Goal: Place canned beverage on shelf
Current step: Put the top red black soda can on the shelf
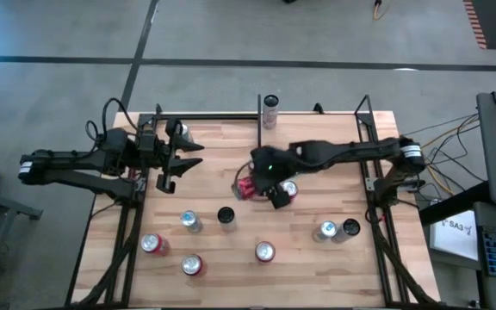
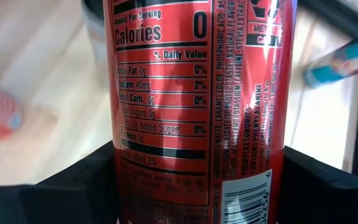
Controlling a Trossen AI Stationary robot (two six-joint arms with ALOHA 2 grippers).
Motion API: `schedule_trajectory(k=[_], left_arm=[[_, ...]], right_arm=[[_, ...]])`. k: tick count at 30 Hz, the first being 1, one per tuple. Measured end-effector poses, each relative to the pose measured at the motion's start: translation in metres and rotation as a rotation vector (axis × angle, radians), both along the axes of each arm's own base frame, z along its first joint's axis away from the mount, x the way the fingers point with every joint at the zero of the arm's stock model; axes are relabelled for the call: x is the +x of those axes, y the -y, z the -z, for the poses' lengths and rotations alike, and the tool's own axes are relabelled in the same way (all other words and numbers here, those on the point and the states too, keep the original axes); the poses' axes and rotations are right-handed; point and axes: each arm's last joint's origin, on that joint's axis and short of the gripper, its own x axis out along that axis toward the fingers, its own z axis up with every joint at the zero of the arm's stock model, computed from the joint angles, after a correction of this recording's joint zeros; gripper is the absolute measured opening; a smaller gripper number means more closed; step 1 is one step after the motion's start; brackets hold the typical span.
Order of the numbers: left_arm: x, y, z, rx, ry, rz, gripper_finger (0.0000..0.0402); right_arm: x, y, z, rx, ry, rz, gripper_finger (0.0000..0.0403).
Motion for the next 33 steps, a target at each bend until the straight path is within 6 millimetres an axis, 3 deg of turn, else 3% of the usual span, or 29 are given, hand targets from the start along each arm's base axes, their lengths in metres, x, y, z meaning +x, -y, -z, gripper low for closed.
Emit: schedule_trajectory(k=[4,12,19,27,33], left_arm=[[0.000,0.000,0.000,-0.012,0.000,0.004,0.0127],[0.001,0.000,0.002,-0.022,-0.024,0.007,0.0127],[0.007,0.000,0.009,-0.007,-0.062,0.002,0.0127],[0.010,0.000,0.010,0.002,-0.064,-0.001,0.0127],[0.013,0.000,0.011,0.023,-0.067,-0.007,0.0127]], right_arm=[[-0.017,0.012,-0.006,0.041,0.079,0.024,0.0289],[-0.061,0.030,0.002,0.096,0.337,0.126,0.0289],[-0.100,0.037,0.024,0.130,0.685,0.265,0.0289],[-0.130,0.044,0.060,0.098,0.883,0.644,0.0293],[-0.137,0.041,0.069,0.167,0.963,0.619,0.0293]])
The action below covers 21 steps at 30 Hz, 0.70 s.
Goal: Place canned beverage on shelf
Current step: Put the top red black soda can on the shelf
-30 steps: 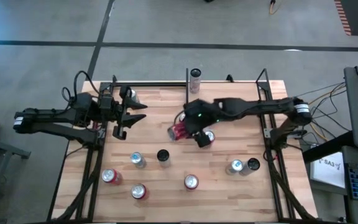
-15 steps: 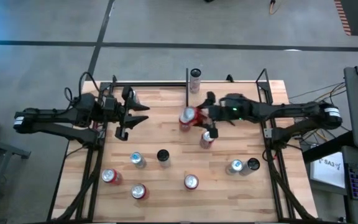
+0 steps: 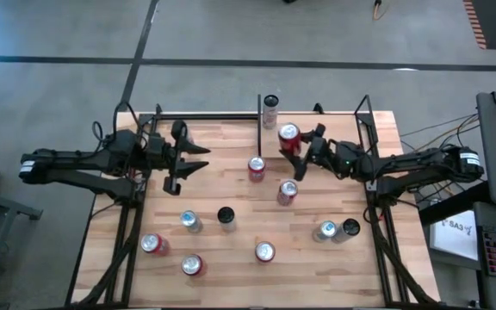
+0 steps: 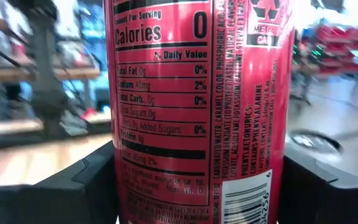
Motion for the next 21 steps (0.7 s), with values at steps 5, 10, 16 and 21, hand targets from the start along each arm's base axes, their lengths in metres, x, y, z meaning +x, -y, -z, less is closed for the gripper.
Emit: schedule_trajectory(k=[5,10,16,21], left_arm=[[0.019,0.000,0.014,0.000,-0.062,0.001,0.0127],[0.046,-0.001,0.026,0.009,-0.049,0.000,0.0130],[0.080,-0.002,0.045,0.048,0.011,-0.016,0.0183],[0.100,-0.005,0.057,0.058,0.081,-0.118,0.0265]], right_arm=[[0.001,-0.005,-0.013,-0.025,0.122,-0.144,0.0294],[0.001,-0.017,-0.023,-0.079,0.212,-0.300,0.0294],[0.005,-0.033,-0.021,-0.132,0.190,-0.367,0.0294],[0.007,-0.038,-0.018,-0.134,0.181,-0.387,0.0294]])
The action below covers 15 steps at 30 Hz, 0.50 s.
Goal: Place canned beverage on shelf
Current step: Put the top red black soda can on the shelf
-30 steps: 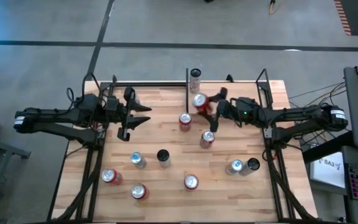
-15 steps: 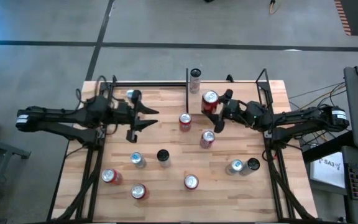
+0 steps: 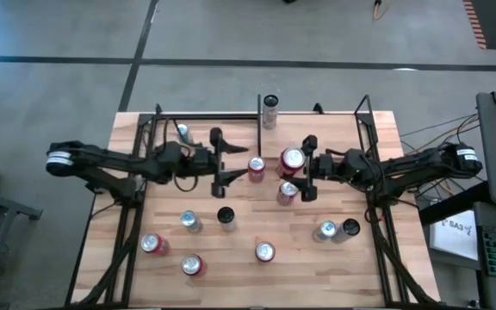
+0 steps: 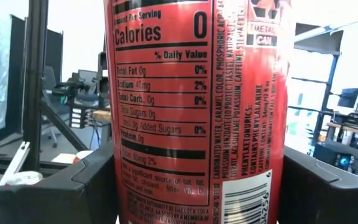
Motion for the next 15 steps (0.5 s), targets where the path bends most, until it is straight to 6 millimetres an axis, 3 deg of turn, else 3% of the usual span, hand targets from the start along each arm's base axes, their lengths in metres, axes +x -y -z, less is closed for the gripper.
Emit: schedule_trajectory(k=[6,15], left_arm=[[0.028,-0.002,0.002,0.014,-0.009,-0.009,0.0332],[0.064,-0.003,0.009,0.003,-0.053,-0.004,0.0345]], right_arm=[[0.003,0.000,0.005,-0.005,-0.022,0.006,0.0295],[0.005,0.000,0.007,-0.004,-0.030,0.005,0.0295]])
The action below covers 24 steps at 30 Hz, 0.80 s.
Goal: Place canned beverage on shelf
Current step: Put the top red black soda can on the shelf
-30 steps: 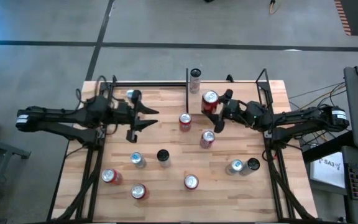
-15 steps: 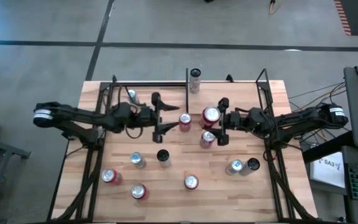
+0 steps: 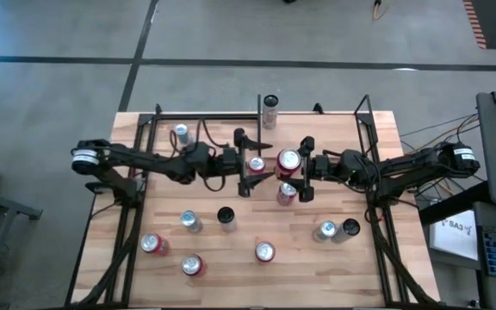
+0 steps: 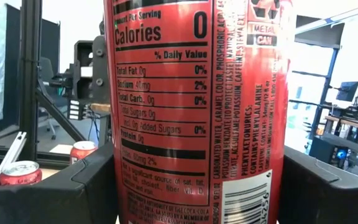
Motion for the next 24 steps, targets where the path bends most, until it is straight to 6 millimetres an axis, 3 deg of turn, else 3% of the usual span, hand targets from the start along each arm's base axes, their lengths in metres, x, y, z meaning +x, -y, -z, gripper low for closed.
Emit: schedule_trajectory(k=[19,24], left_arm=[[0.044,0.000,0.018,-0.040,-0.055,0.054,0.0345],[0.049,-0.001,0.019,-0.033,-0.077,0.052,0.0317]], right_arm=[[0.001,0.001,0.004,0.010,-0.038,0.039,0.0295],[0.001,0.001,0.005,0.011,-0.050,0.041,0.0295]])
